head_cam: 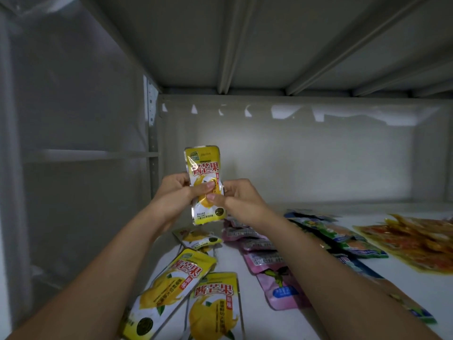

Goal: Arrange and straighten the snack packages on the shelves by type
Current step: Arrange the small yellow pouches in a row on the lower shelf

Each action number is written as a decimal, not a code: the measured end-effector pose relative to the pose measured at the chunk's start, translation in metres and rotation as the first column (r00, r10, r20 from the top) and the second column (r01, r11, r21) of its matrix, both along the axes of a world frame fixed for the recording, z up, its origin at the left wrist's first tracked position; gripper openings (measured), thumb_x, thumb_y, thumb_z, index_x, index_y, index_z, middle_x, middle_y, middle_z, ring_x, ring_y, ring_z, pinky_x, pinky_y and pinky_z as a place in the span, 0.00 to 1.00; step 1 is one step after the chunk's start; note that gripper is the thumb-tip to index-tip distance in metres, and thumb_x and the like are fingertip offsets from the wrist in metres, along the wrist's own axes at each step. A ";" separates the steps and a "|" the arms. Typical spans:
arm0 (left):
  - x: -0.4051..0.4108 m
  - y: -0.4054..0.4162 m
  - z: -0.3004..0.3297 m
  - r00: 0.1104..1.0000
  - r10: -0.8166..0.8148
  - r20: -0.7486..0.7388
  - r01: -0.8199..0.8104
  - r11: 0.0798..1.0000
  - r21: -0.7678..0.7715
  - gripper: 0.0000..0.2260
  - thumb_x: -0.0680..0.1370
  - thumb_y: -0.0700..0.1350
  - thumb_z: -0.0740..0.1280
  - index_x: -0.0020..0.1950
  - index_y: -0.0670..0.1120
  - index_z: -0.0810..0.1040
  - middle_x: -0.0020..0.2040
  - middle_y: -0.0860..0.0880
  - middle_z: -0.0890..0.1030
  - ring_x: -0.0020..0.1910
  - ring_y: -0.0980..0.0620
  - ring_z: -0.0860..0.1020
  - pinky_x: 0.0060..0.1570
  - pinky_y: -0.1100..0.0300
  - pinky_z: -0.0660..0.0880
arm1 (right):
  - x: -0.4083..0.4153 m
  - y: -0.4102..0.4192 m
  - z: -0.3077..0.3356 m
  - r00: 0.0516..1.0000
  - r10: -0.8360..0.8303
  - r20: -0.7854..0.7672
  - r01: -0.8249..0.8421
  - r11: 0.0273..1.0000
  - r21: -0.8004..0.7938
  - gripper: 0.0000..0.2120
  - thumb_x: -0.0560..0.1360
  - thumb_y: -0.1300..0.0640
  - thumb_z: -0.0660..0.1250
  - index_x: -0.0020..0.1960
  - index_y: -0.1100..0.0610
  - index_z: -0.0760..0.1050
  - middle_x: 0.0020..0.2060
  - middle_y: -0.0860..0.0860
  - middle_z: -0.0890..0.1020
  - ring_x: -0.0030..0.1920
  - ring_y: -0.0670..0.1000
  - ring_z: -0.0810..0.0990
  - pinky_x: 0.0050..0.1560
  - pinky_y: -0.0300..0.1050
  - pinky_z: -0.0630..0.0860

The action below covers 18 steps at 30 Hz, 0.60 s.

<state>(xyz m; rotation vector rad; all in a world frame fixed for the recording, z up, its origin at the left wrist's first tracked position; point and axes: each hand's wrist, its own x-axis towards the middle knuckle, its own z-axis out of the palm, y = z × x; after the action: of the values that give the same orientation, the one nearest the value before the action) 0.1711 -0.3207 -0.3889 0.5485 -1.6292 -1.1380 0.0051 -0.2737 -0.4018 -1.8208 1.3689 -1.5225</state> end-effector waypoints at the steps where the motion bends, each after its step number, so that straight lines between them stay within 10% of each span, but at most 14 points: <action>1: 0.000 0.001 0.000 1.000 0.000 -0.004 0.000 1.000 -0.002 0.08 0.73 0.38 0.77 0.51 0.39 0.85 0.48 0.41 0.88 0.45 0.44 0.87 0.45 0.55 0.84 | 0.000 0.001 0.000 1.000 0.011 -0.017 -0.011 1.000 0.009 0.03 0.80 0.62 0.72 0.49 0.59 0.85 0.38 0.45 0.88 0.38 0.43 0.85 0.43 0.39 0.80; 4: -0.001 0.001 -0.002 1.000 -0.001 0.002 0.001 1.000 0.001 0.07 0.73 0.37 0.77 0.50 0.40 0.86 0.48 0.42 0.88 0.45 0.45 0.87 0.46 0.56 0.85 | -0.001 0.003 -0.001 0.997 0.020 -0.071 -0.016 0.999 0.050 0.11 0.82 0.63 0.69 0.42 0.55 0.81 0.25 0.39 0.79 0.26 0.36 0.76 0.31 0.29 0.70; 9: 0.001 -0.002 -0.003 0.999 -0.001 0.042 0.000 1.000 0.012 0.08 0.77 0.38 0.74 0.55 0.39 0.85 0.51 0.41 0.88 0.51 0.41 0.87 0.51 0.51 0.84 | 0.002 0.000 -0.001 0.997 -0.063 -0.052 0.063 0.998 -0.004 0.01 0.77 0.58 0.76 0.47 0.53 0.86 0.44 0.50 0.89 0.45 0.49 0.88 0.46 0.42 0.83; 18: 0.005 0.000 -0.006 0.997 0.009 0.074 -0.011 0.999 0.039 0.08 0.75 0.38 0.76 0.53 0.39 0.85 0.50 0.40 0.88 0.50 0.40 0.87 0.54 0.48 0.83 | 0.005 -0.003 -0.007 0.991 -0.088 -0.103 0.094 0.994 0.055 0.07 0.79 0.58 0.74 0.44 0.58 0.83 0.41 0.52 0.87 0.41 0.51 0.85 0.46 0.49 0.82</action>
<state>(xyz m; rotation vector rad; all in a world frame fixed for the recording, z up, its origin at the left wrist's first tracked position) 0.1757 -0.3209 -0.3949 0.6303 -1.6686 -1.1563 0.0100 -0.2763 -0.4088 -1.8433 1.5476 -1.4347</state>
